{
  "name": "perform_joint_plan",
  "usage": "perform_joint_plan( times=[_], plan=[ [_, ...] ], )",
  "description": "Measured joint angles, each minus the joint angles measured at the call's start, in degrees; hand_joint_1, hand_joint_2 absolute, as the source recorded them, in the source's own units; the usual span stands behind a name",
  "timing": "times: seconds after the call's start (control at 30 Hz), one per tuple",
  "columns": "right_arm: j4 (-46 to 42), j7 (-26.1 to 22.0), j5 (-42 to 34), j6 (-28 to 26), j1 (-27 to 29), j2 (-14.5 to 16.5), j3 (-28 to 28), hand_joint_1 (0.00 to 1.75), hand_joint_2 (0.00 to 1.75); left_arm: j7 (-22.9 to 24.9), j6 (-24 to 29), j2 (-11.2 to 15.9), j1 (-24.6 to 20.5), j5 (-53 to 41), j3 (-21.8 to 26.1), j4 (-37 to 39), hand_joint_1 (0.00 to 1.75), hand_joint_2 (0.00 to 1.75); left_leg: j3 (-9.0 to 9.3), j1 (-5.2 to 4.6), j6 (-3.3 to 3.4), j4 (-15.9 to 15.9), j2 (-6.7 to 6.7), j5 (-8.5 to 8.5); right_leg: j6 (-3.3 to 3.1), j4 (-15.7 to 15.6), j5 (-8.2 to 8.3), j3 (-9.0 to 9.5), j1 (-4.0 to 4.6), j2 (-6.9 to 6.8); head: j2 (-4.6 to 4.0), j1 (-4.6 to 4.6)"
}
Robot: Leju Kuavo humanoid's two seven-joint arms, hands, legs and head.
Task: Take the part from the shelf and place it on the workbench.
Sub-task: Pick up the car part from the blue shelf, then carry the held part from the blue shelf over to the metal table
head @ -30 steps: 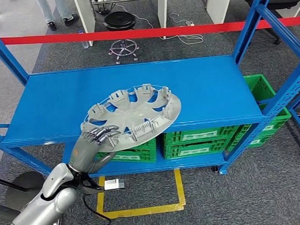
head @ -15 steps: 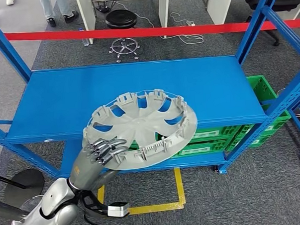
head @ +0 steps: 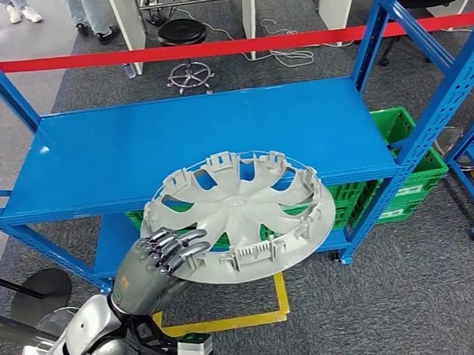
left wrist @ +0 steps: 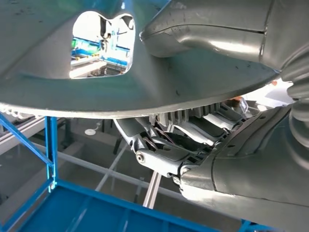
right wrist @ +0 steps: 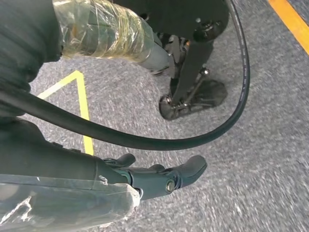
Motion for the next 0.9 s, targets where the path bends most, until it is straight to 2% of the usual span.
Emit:
perform_joint_plan(
  times=[0.03, 0.07, 0.1, 0.13, 0.2, 0.23, 0.27, 0.33, 0.37, 0.4, 0.43, 0.47, 0.5, 0.53, 0.57, 0.6, 0.63, 0.67, 0.7, 0.73, 0.77, 0.83, 0.87, 0.9],
  plan=[
    [-0.1, -0.1, 0.1, 0.0, 0.0, 0.0, 0.0, 0.0, 1.75, 0.0, 0.0, 0.0, 0.3, -0.1, 0.1, -0.2, 1.75, 1.75, 0.07, 0.05, -0.03, 1.6, -0.01, -0.28, 0.01, 0.1, 0.39, -0.61, 0.03, 0.01, 0.0, 0.0],
    [-0.3, -0.3, 0.4, -0.3, 0.0, 0.0, 0.0, 0.0, 1.75, 0.0, 0.0, 0.0, 0.6, -0.3, 0.2, -0.4, 1.75, 1.75, 1.11, 0.07, 0.06, 1.1, -0.01, 0.6, 0.06, 0.2, 0.76, -1.19, 0.06, 0.04, 0.0, -0.01],
    [-0.4, -0.4, 0.9, -0.8, 0.0, 0.0, 0.1, 0.0, 1.75, 0.0, 0.0, -0.1, 0.8, -0.4, 0.4, -0.6, 1.75, 1.75, 3.12, 0.08, 0.24, -1.4, -0.03, 2.25, 0.13, 0.3, 1.13, -1.71, 0.08, 0.11, 0.0, -0.01],
    [-0.6, -0.6, 1.4, -1.5, 0.0, 0.0, 0.2, 0.0, 1.75, 0.0, 0.1, -0.1, 1.0, -0.6, 0.6, -0.8, 1.75, 1.75, 5.79, 0.06, 0.57, -5.3, -0.15, 3.93, 0.23, 0.4, 1.48, -2.13, 0.1, 0.18, 0.0, -0.01],
    [-0.8, -1.0, 2.0, -2.4, 0.0, 0.2, 0.4, 0.0, 1.75, 0.0, 0.2, -0.1, 1.3, -1.1, 1.0, -1.3, 1.75, 1.75, 10.53, -0.1, 1.21, -13.0, -0.48, 5.28, 0.65, 0.4, 2.25, -2.73, 0.24, 0.33, 0.0, 0.02],
    [-0.9, -1.3, 2.1, -2.4, -0.1, 0.3, 0.5, 0.0, 1.75, 0.0, 0.2, -0.1, 1.4, -1.4, 1.2, -1.5, 1.75, 1.75, 11.66, -0.23, 1.43, -15.2, -0.62, 5.26, 0.99, 0.4, 2.72, -2.94, 0.25, 0.36, 0.0, 0.03],
    [-0.9, -1.5, 2.0, -2.3, -0.1, 0.3, 0.5, 0.0, 1.75, 0.0, 0.3, -0.1, 1.5, -1.6, 1.3, -1.7, 1.75, 1.75, 11.94, -0.37, 1.59, -16.1, -0.66, 5.19, 1.41, 0.2, 3.24, -3.11, 0.24, 0.37, 0.0, 0.05],
    [-1.0, -1.8, 2.0, -2.2, 0.0, 0.3, 0.5, 0.0, 1.75, 0.0, 0.3, -0.2, 1.6, -1.9, 1.4, -2.0, 1.75, 1.75, 11.3, -0.38, 2.05, -16.6, -0.5, 6.14, 2.24, 0.0, 3.74, -3.42, 0.15, 0.38, 0.0, 0.08],
    [-1.0, -1.9, 2.0, -2.1, 0.1, 0.3, 0.6, 0.0, 1.75, 0.0, 0.3, -0.3, 1.7, -2.0, 1.4, -2.0, 1.75, 1.75, 10.84, -0.29, 2.43, -16.7, -0.36, 6.76, 2.49, 0.6, 2.75, -3.88, 0.13, 0.35, 0.0, 0.16],
    [-1.0, -1.9, 2.0, -2.1, 0.1, 0.3, 0.6, 0.0, 1.75, 0.1, 0.3, -0.3, 1.8, -2.0, 1.4, -2.1, 1.75, 1.75, 10.25, -0.19, 2.78, -16.9, -0.21, 7.41, 2.65, 2.3, 0.69, -4.59, 0.13, 0.31, 0.0, 0.24],
    [-1.1, -1.9, 2.0, -2.1, 0.1, 0.3, 0.6, 0.0, 1.75, 0.1, 0.3, -0.4, 1.9, -2.0, 1.4, -2.1, 1.75, 1.75, 9.55, -0.15, 3.06, -16.9, -0.05, 8.01, 2.71, 5.2, -2.27, -5.58, 0.07, 0.26, 0.0, 0.31],
    [-1.1, -2.0, 2.0, -2.0, 0.0, 0.4, 0.6, 0.0, 1.75, 0.1, 0.3, -0.5, 2.0, -2.0, 1.4, -2.1, 1.75, 1.75, 8.69, -0.22, 3.27, -16.8, 0.01, 8.6, 2.81, 9.1, -5.11, -6.65, 0.06, 0.21, 0.0, 0.38],
    [-1.1, -2.0, 2.0, -2.0, 0.0, 0.4, 0.6, 0.0, 1.75, 0.1, 0.3, -0.5, 2.1, -2.0, 1.4, -2.1, 1.75, 1.75, 7.82, -0.33, 3.34, -16.7, 0.09, 9.19, 2.92, 12.9, -7.02, -7.38, 0.05, 0.2, 0.0, 0.39],
    [-1.1, -2.0, 2.0, -2.0, 0.0, 0.4, 0.7, 0.0, 1.75, 0.1, 0.3, -0.6, 2.2, -2.0, 1.4, -2.2, 1.75, 1.75, 6.96, -0.44, 3.36, -16.6, 0.17, 9.78, 3.01, 15.6, -7.53, -7.57, 0.05, 0.2, 0.0, 0.38],
    [-1.2, -2.0, 2.0, -1.9, 0.0, 0.4, 0.7, 0.0, 1.75, 0.1, 0.3, -0.6, 2.3, -2.0, 1.4, -2.2, 1.75, 1.75, 6.12, -0.53, 3.32, -16.4, 0.24, 10.33, 3.03, 16.5, -6.63, -6.88, 0.06, 0.2, 0.0, 0.39],
    [-1.2, -2.0, 2.0, -2.0, 0.0, 0.4, 0.7, 0.0, 1.75, 0.1, 0.3, -0.6, 2.3, -2.0, 1.4, -2.2, 1.75, 1.75, 5.32, -0.59, 3.22, -16.2, 0.27, 10.81, 2.96, 15.3, -4.89, -5.17, 0.08, 0.2, 0.0, 0.39],
    [-1.3, -2.0, 2.0, -2.0, 0.0, 0.4, 0.7, 0.0, 1.75, 0.1, 0.3, -0.6, 2.4, -2.0, 1.4, -2.2, 1.75, 1.75, 4.59, -0.61, 3.08, -16.0, 0.29, 11.25, 2.83, 12.1, -3.25, -2.48, 0.09, 0.18, 0.0, 0.4],
    [-1.4, -2.0, 2.0, -2.0, -0.1, 0.4, 0.7, 0.0, 1.75, 0.1, 0.3, -0.6, 2.4, -2.0, 1.4, -2.2, 1.75, 1.75, 3.89, -0.7, 2.87, -15.6, 0.29, 11.6, 2.69, 7.7, -2.58, 0.88, 0.16, 0.13, 0.0, 0.42],
    [-1.5, -2.0, 2.0, -2.0, -0.1, 0.4, 0.7, 0.0, 1.75, 0.1, 0.3, -0.6, 2.4, -2.0, 1.4, -2.3, 1.75, 1.75, 3.34, -0.77, 2.62, -15.2, 0.31, 11.94, 2.51, 3.4, -2.76, 3.92, 0.22, 0.11, 0.0, 0.37],
    [-1.5, -2.0, 2.0, -2.0, -0.2, 0.4, 0.7, 0.0, 1.75, 0.1, 0.3, -0.7, 2.4, -2.0, 1.4, -2.3, 1.75, 1.75, 2.91, -0.83, 2.36, -14.9, 0.33, 12.34, 2.38, 0.1, -3.42, 5.88, 0.3, 0.12, 0.0, 0.35],
    [-1.6, -2.0, 2.0, -1.9, -0.2, 0.4, 0.8, 0.0, 1.75, 0.1, 0.3, -0.7, 2.4, -2.0, 1.5, -2.4, 1.75, 1.75, 2.55, -0.86, 2.09, -14.7, 0.36, 12.76, 2.22, -1.7, -4.09, 6.77, 0.42, 0.15, 0.0, 0.32],
    [-1.6, -2.3, 2.0, -1.5, -0.1, 0.5, 0.8, 0.0, 1.75, 0.1, 0.3, -0.7, 2.5, -2.1, 1.5, -2.4, 1.75, 1.75, 2.0, -0.76, 1.49, -14.5, 0.27, 13.27, 1.55, -2.3, -3.79, 5.91, 0.38, 0.11, 0.0, 0.38],
    [-1.6, -2.6, 2.1, -1.1, 0.0, 0.5, 0.9, 0.0, 1.75, 0.2, 0.3, -0.7, 2.5, -2.1, 1.5, -2.4, 1.75, 1.75, 1.63, -0.68, 1.13, -13.9, 0.15, 12.28, 1.0, -2.3, -3.31, 5.37, 0.3, 0.01, 0.0, 0.38],
    [-1.6, -2.9, 2.1, -0.8, 0.0, 0.5, 0.9, 0.0, 1.75, 0.3, 0.3, -0.7, 2.6, -2.2, 1.5, -2.4, 1.75, 1.75, 1.14, -0.56, 0.75, -12.4, 0.03, 10.25, 0.47, -2.3, -2.73, 4.83, 0.19, -0.12, 0.0, 0.36]
  ],
)
